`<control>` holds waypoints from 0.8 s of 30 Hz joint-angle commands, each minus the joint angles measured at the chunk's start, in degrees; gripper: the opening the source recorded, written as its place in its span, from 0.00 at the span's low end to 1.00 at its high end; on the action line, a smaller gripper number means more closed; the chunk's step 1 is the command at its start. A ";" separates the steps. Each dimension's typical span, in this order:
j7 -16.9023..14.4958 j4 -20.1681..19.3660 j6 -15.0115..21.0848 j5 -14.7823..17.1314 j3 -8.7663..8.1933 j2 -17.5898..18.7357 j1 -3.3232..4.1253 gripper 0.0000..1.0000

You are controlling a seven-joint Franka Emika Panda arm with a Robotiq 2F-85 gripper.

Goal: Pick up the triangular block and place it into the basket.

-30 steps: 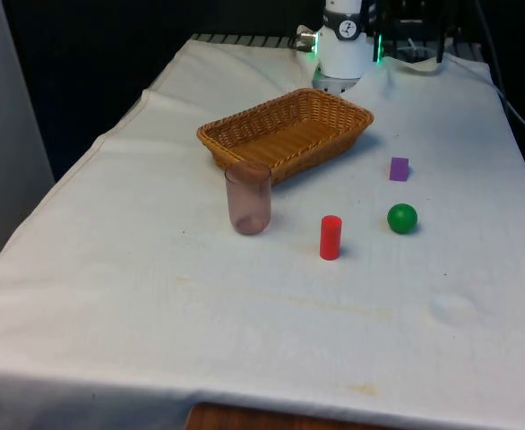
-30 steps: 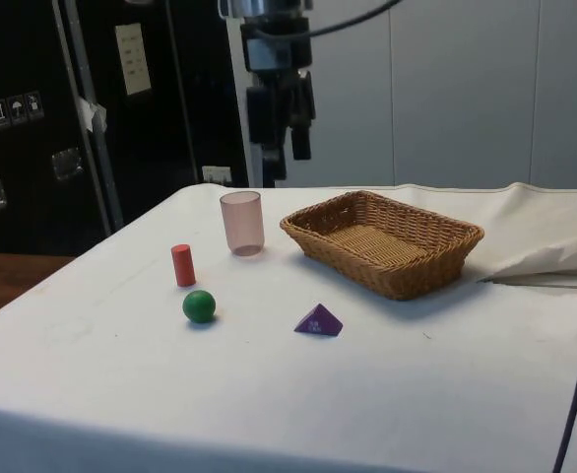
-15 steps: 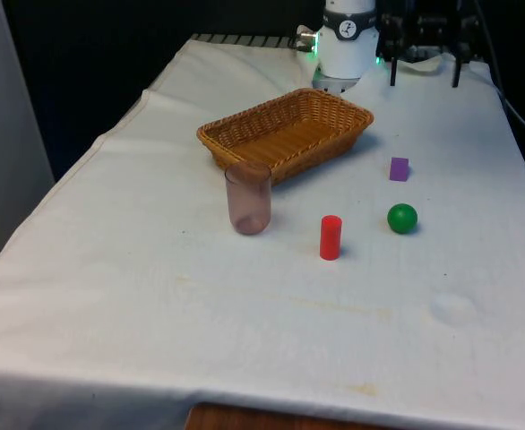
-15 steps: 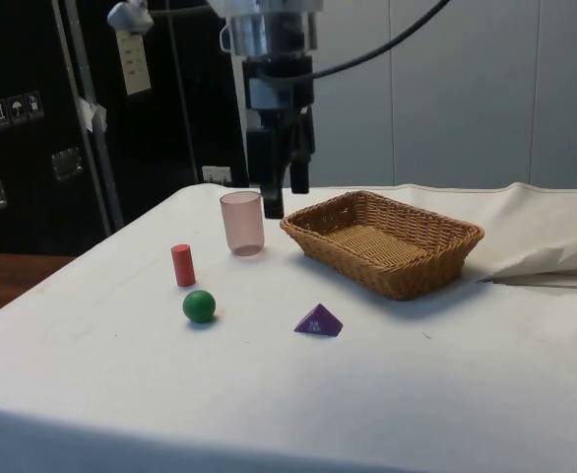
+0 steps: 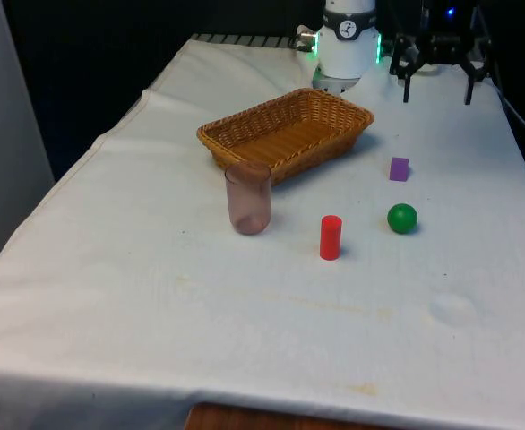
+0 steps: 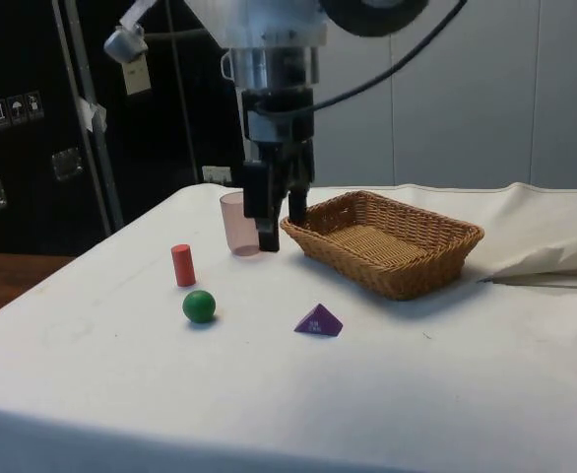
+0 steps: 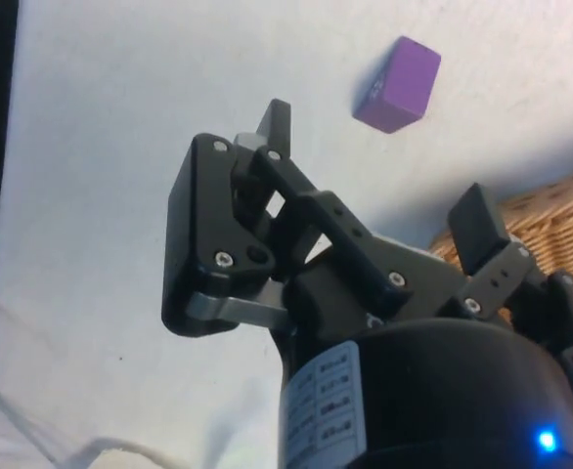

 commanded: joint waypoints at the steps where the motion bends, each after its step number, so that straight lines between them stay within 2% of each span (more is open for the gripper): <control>1: 1.49 -1.09 2.18 -1.20 0.00 0.11 0.00 1.00; 2: 0.17 -0.46 0.80 0.00 0.06 0.11 0.00 1.00; 3: 1.60 -1.49 2.81 -1.26 0.06 0.17 0.00 1.00; 4: 1.78 -2.29 4.13 -1.26 0.00 0.40 -0.06 1.00; 9: 1.32 -4.13 7.68 -1.20 -0.34 1.20 -0.17 1.00; 10: 0.57 -3.72 6.30 0.00 -0.11 0.97 0.00 1.00; 11: 1.20 -4.41 8.37 -1.20 -0.40 1.43 -0.23 1.00; 13: 0.92 -5.39 10.60 -1.15 -0.74 2.18 -0.17 1.00; 17: 0.80 -6.53 13.41 -1.09 -0.86 3.55 0.00 1.00; 18: 0.06 -6.19 12.15 0.00 -0.63 3.27 -0.06 1.00; 20: 0.69 -7.10 15.30 -1.09 -0.86 4.81 0.00 1.00; 24: 0.11 -7.56 17.93 -0.97 -1.09 6.65 -0.11 1.00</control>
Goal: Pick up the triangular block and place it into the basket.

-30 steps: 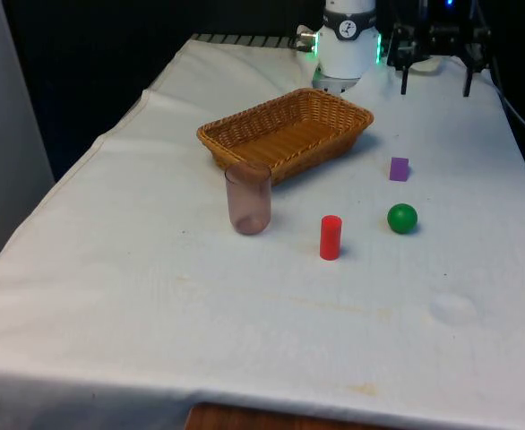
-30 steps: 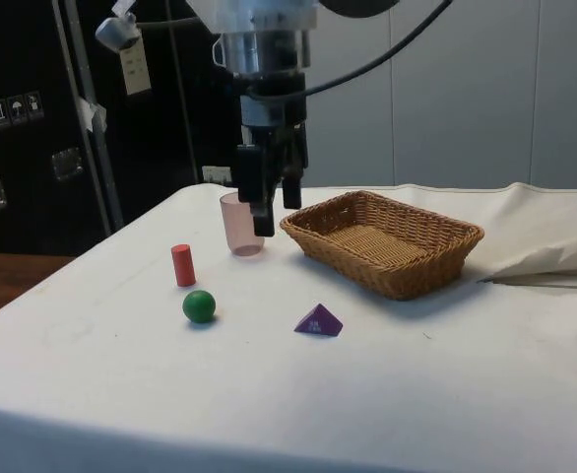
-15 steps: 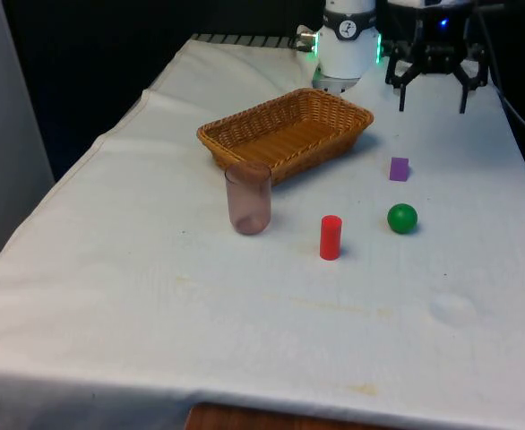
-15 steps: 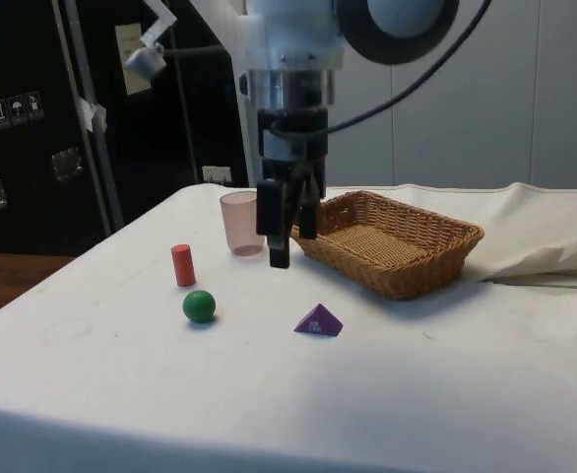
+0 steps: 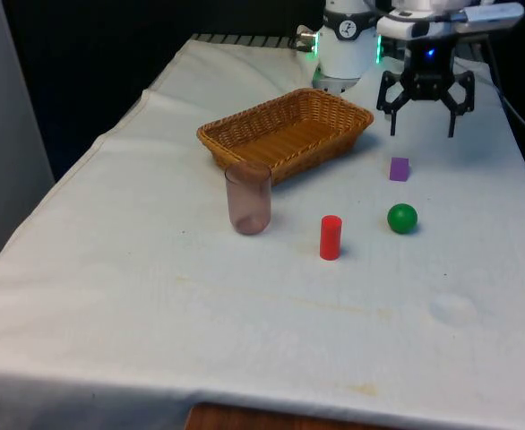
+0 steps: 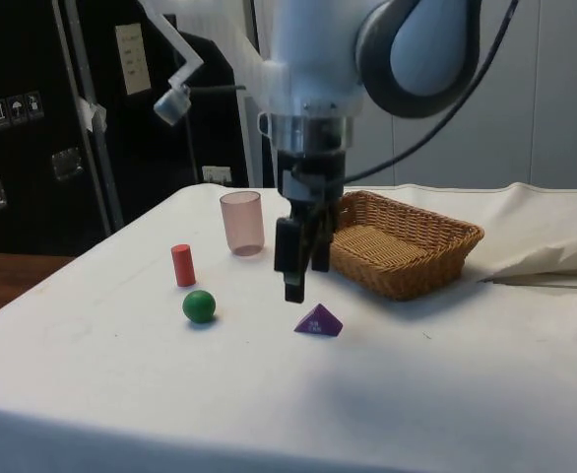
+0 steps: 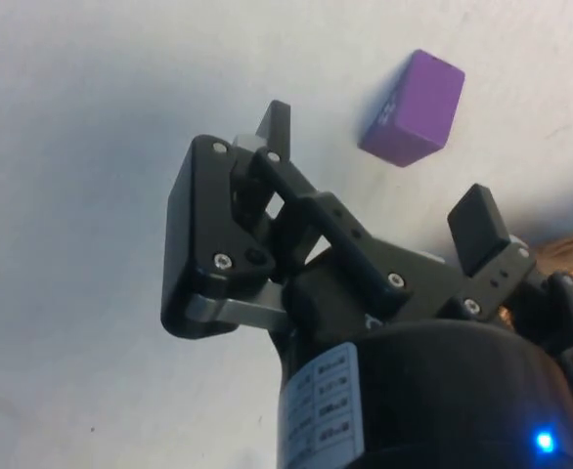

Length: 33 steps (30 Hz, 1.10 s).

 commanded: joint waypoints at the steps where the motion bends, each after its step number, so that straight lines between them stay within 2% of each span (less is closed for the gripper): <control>1: 0.17 -0.29 1.55 -0.97 -0.57 0.52 -0.06 1.00; 4: -0.46 -0.46 3.67 -0.86 -1.15 2.12 -0.06 1.00; 5: -0.80 -0.29 2.75 0.00 -0.74 2.01 0.00 1.00; 6: -0.86 -0.52 4.93 -0.74 -1.49 3.15 0.00 1.00; 13: -2.29 -0.92 9.80 -0.34 -2.64 6.88 0.00 1.00; 14: -2.29 -0.46 8.54 0.00 -2.29 6.70 0.00 1.00; 15: -2.46 -1.09 10.31 -0.29 -2.75 7.16 0.00 1.00; 21: -2.92 -2.29 12.95 -0.29 -3.50 8.31 0.17 1.00; 22: -2.98 -2.06 11.92 0.00 -3.09 8.14 0.00 1.00; 24: -2.92 -2.52 13.41 -0.34 -3.67 8.54 0.23 1.00; 26: -2.92 -2.69 14.09 -0.34 -3.78 8.88 0.29 0.95; 31: -2.92 -2.81 14.90 -0.34 -3.90 9.45 0.40 0.70; 32: -3.04 -2.64 13.92 0.00 -3.21 9.34 0.00 0.65; 33: -2.92 -2.81 15.01 -0.34 -3.95 9.51 0.40 0.65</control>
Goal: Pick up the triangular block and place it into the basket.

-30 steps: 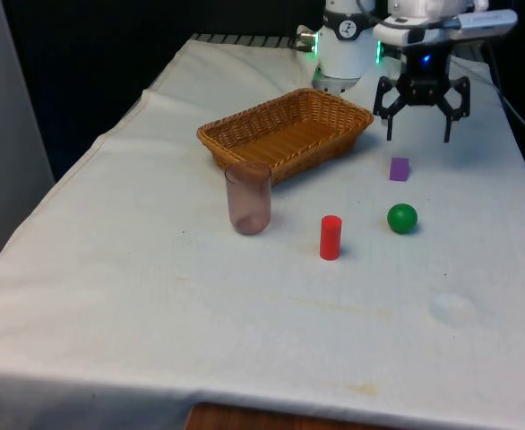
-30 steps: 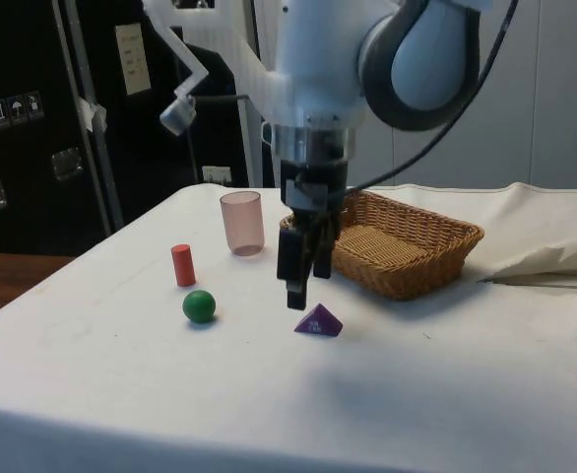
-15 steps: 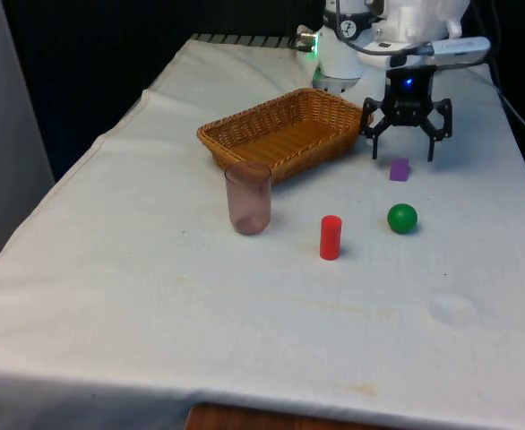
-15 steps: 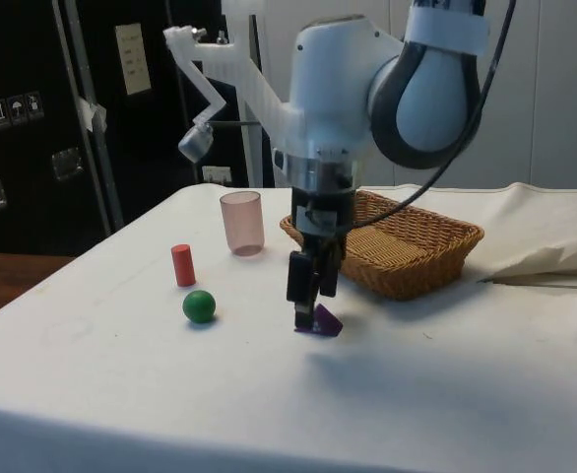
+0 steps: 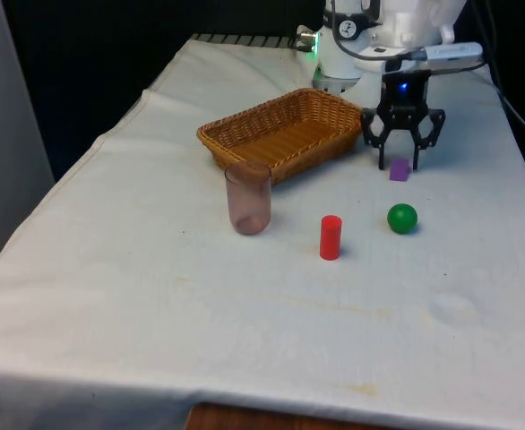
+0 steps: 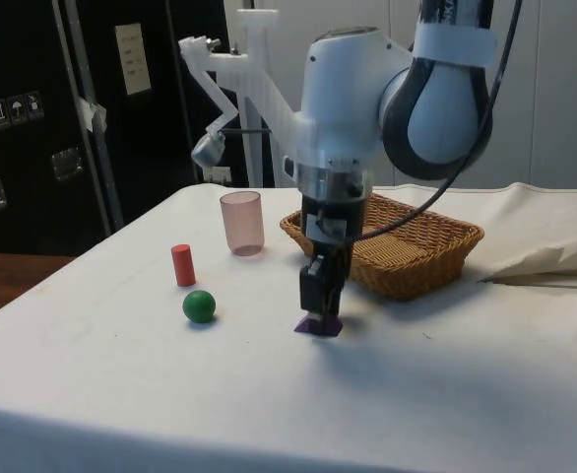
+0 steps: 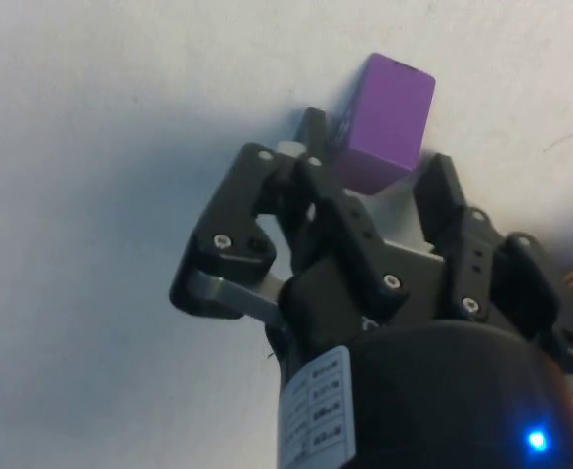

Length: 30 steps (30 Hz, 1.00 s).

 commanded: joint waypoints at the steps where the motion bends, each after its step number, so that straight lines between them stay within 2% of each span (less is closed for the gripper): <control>1: 0.11 -0.23 1.03 -0.34 -0.69 0.11 0.40 0.56; 2: 0.11 -0.23 1.09 -0.34 -0.69 0.17 0.40 0.48; 5: 0.11 -0.23 1.15 -0.34 -0.74 0.23 0.40 0.34; 7: 0.11 -0.23 1.15 -0.34 -0.74 0.23 0.40 0.33; 8: 0.00 0.00 0.06 0.00 0.00 0.06 0.00 0.33; 9: 0.11 -0.23 1.15 -0.34 -0.74 0.23 0.46 0.33; 14: 0.06 -0.63 -1.15 -0.11 -0.23 -2.64 0.11 0.33; 15: 0.00 -0.06 -0.11 0.00 0.00 -1.09 0.00 0.33; 16: 0.06 -0.80 -1.89 -0.11 -0.17 -3.72 0.06 0.33; 23: -0.06 -1.20 -5.73 0.00 -0.06 -8.19 -0.06 0.33; 24: 0.00 -0.97 -5.27 0.00 0.00 -7.62 0.00 0.33; 25: -0.06 -1.32 -6.88 0.00 -0.06 -9.45 -0.06 0.33; 30: -0.23 -1.49 -9.45 0.06 -0.23 -12.43 -0.11 0.33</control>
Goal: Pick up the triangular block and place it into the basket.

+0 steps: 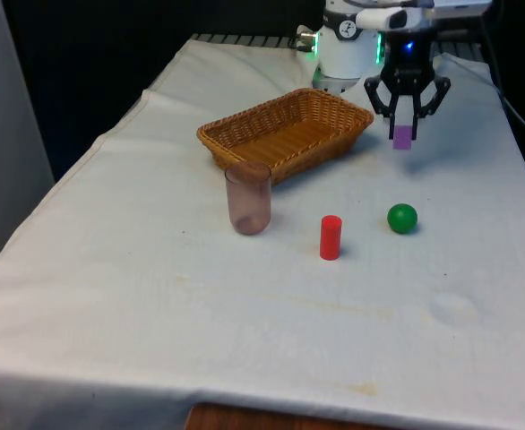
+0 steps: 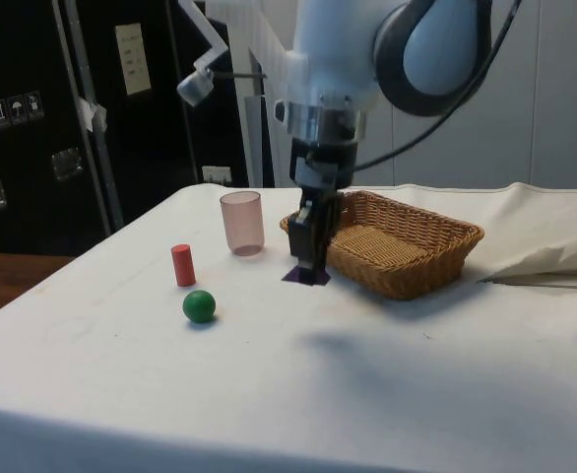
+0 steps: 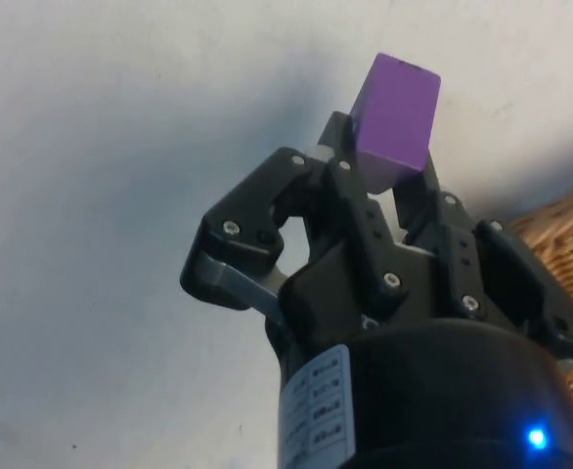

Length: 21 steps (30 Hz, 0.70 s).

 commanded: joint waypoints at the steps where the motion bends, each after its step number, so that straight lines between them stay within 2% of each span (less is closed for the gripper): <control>1: -0.23 -0.23 -1.03 0.06 -0.06 -1.09 -0.11 0.33; 6: -1.03 -0.34 -3.67 0.17 -0.69 -4.07 -0.23 0.33; 10: -2.58 -0.57 -5.61 0.11 -1.89 -6.53 -0.40 0.33; 12: -3.84 -0.97 -6.65 -0.23 -3.09 -8.31 -0.57 0.33; 13: -4.30 -1.20 -6.82 -0.29 -3.50 -8.88 -0.57 0.33; 14: -3.90 -0.80 -6.42 0.00 -3.21 -8.08 -0.29 0.33; 15: -4.76 -1.49 -6.88 -0.29 -3.84 -9.45 -0.63 0.33; 21: -7.51 -3.27 -6.82 -0.23 -6.07 -12.26 -0.80 0.33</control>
